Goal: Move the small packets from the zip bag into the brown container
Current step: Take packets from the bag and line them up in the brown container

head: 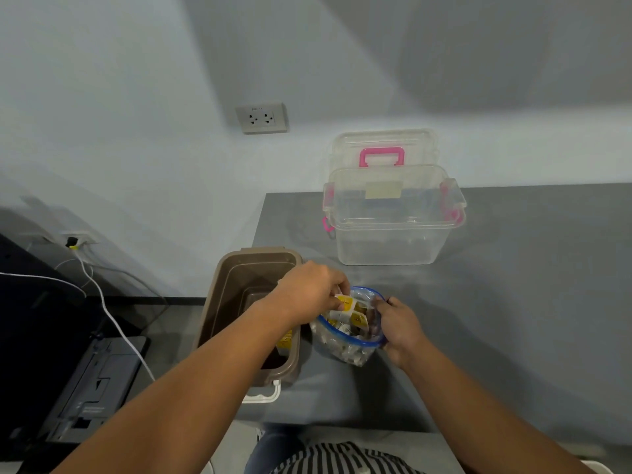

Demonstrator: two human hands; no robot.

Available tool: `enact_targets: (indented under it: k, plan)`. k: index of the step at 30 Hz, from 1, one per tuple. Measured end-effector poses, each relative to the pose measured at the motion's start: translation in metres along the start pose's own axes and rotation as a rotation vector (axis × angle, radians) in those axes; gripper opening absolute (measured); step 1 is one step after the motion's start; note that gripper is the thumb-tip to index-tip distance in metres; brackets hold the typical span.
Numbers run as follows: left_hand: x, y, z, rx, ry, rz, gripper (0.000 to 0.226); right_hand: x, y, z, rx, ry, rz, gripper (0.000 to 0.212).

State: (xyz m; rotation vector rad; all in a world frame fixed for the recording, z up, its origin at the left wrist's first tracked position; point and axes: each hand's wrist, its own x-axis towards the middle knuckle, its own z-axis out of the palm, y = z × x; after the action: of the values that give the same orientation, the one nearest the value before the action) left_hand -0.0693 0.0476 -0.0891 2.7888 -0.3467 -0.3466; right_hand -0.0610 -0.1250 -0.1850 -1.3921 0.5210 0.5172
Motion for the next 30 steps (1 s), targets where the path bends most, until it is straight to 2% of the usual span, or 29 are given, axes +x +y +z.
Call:
enact_targets:
  k: [5, 11, 15, 19, 22, 25, 30]
  plan:
    - [-0.001, 0.001, -0.005, -0.024, 0.026, 0.014, 0.015, -0.002, 0.000, 0.000, 0.018, -0.002, 0.000, 0.018]
    - [-0.017, -0.002, -0.036, -0.234, 0.191, 0.009, 0.012, -0.001, 0.001, -0.001, 0.011, 0.006, 0.002, 0.021]
    - [-0.033, -0.012, -0.061, -0.350, 0.343, -0.102, 0.009, -0.002, 0.001, 0.000, 0.034, 0.015, 0.000, 0.021]
    - [-0.057, -0.032, -0.077, -0.303, 0.383, -0.179, 0.010, 0.000, 0.002, 0.002, 0.062, 0.028, 0.003, 0.020]
    - [-0.071, -0.047, -0.077, -0.195, 0.314, -0.250, 0.009, 0.002, 0.004, 0.002, 0.028, 0.048, 0.001, 0.021]
    - [-0.079, -0.062, -0.064, -0.110, 0.149, -0.308, 0.011, 0.002, 0.004, 0.004, 0.022, 0.065, -0.005, 0.020]
    - [-0.082, -0.074, -0.037, -0.075, -0.044, -0.266, 0.009, 0.003, 0.003, 0.006, 0.021, 0.062, -0.004, 0.019]
